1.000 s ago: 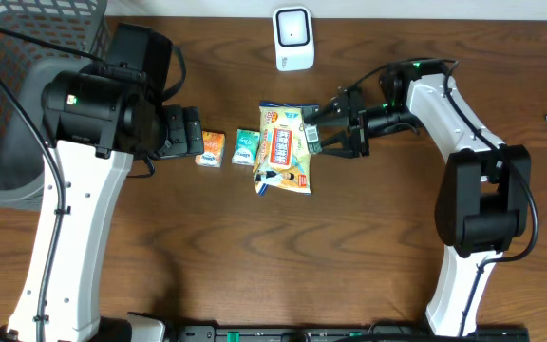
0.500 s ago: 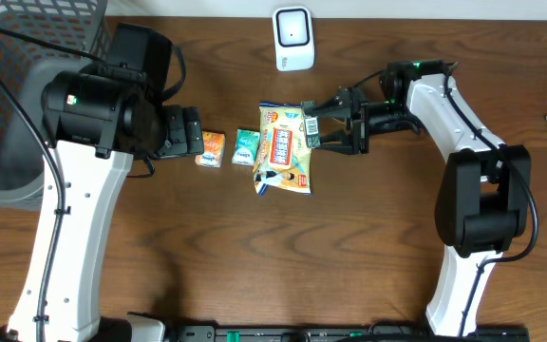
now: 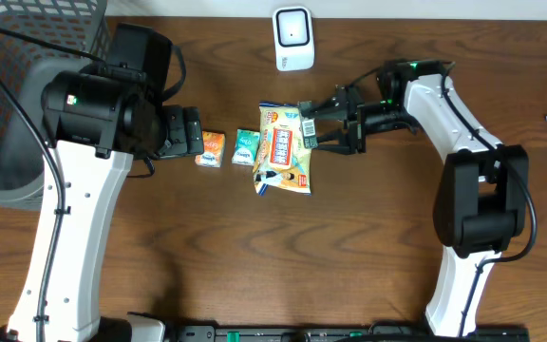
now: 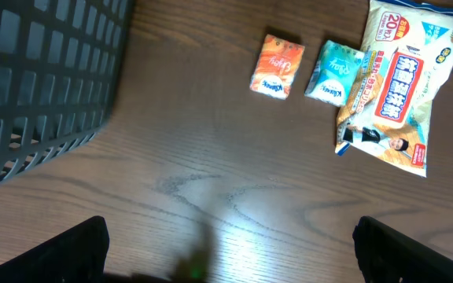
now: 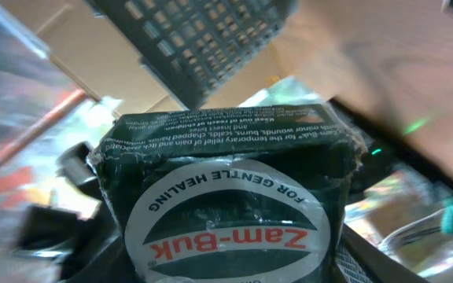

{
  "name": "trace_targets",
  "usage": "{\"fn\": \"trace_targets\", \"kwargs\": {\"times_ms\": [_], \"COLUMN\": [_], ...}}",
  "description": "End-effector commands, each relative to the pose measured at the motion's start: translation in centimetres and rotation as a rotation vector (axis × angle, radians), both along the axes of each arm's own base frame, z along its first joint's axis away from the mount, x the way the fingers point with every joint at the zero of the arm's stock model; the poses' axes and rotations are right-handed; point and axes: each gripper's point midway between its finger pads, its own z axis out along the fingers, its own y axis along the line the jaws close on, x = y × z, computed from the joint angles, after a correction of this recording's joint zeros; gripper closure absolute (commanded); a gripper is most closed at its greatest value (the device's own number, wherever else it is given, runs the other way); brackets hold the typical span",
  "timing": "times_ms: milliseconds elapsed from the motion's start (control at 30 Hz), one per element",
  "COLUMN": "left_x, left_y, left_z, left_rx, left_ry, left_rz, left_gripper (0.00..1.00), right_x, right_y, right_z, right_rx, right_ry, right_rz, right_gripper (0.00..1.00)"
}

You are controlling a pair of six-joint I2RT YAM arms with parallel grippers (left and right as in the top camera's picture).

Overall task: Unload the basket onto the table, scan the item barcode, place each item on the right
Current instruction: 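Lift the dark green Zam-Buk box with the right gripper toward the scanner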

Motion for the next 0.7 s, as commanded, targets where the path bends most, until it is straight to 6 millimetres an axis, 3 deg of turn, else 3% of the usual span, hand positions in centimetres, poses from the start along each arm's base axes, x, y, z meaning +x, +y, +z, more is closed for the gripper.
{"fn": "trace_targets", "kwargs": {"times_ms": [0, 67, 167, 333, 533, 667], "left_x": [-0.1, -0.1, -0.1, -0.1, -0.1, -0.1], "left_y": [0.1, 0.1, 0.1, 0.1, 0.1, 0.1], "left_z": [-0.1, -0.1, -0.1, -0.1, -0.1, -0.1], "left_rx": [0.005, 0.005, 0.005, 0.005, 0.005, 0.005], "left_ry": [0.006, 0.006, 0.006, 0.006, 0.006, 0.006], "left_rz": [0.006, 0.006, 0.006, 0.006, 0.006, 0.006], "left_gripper": [0.02, 0.02, 0.02, 0.02, 0.02, 0.02], "right_x": [-0.2, 0.6, 1.8, 5.0, 10.5, 13.8], "right_y": [0.9, 0.8, 0.8, 0.6, -3.1, -3.5], "right_z": [-2.5, -6.7, -8.7, -9.4, -9.3, -8.4], "right_rx": [-0.126, -0.370, -0.511, -0.677, -1.067, -1.188], "right_ry": [-0.118, -0.205, -0.272, -0.424, -0.649, -0.803], "right_rz": [0.062, 0.092, 0.085, 0.036, -0.069, -0.155], "right_gripper": [0.56, 0.59, 0.58, 0.55, 0.55, 0.56]}}
